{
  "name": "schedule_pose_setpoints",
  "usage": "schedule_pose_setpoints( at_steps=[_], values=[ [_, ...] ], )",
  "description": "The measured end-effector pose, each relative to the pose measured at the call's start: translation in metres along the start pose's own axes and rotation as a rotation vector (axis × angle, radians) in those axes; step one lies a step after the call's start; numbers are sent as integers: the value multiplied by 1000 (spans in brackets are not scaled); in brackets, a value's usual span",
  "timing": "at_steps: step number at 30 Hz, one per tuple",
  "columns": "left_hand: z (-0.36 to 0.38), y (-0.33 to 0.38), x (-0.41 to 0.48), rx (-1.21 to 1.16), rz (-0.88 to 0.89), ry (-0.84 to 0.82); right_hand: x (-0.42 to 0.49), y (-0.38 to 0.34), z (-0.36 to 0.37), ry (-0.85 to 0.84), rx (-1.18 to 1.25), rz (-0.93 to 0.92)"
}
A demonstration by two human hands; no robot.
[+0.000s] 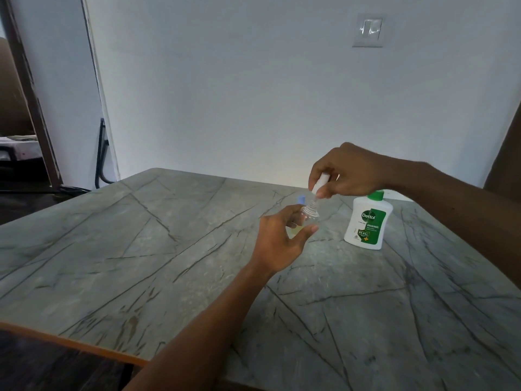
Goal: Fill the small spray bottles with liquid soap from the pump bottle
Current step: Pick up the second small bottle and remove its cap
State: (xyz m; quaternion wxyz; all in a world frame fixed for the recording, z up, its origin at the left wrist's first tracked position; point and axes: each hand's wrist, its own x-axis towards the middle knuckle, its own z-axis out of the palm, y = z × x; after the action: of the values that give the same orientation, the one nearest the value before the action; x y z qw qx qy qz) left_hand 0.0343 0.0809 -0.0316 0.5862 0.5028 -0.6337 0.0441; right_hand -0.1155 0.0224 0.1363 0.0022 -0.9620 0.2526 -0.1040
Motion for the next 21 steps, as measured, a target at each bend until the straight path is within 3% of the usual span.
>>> schedule_pose_setpoints(
  at_steps=[5,9,14,21],
  values=[
    [-4,-7,1,24,-79,40,-15,10,-22,150,88,64],
    [-15,-19,5,78,-223,127,-31,25,-12,275,450,201],
    [-24,-30,8,112,-356,249,-43,45,28,303,782,318],
    [-24,-27,9,114,-365,265,-41,52,103,361,1023,379]
  ],
)
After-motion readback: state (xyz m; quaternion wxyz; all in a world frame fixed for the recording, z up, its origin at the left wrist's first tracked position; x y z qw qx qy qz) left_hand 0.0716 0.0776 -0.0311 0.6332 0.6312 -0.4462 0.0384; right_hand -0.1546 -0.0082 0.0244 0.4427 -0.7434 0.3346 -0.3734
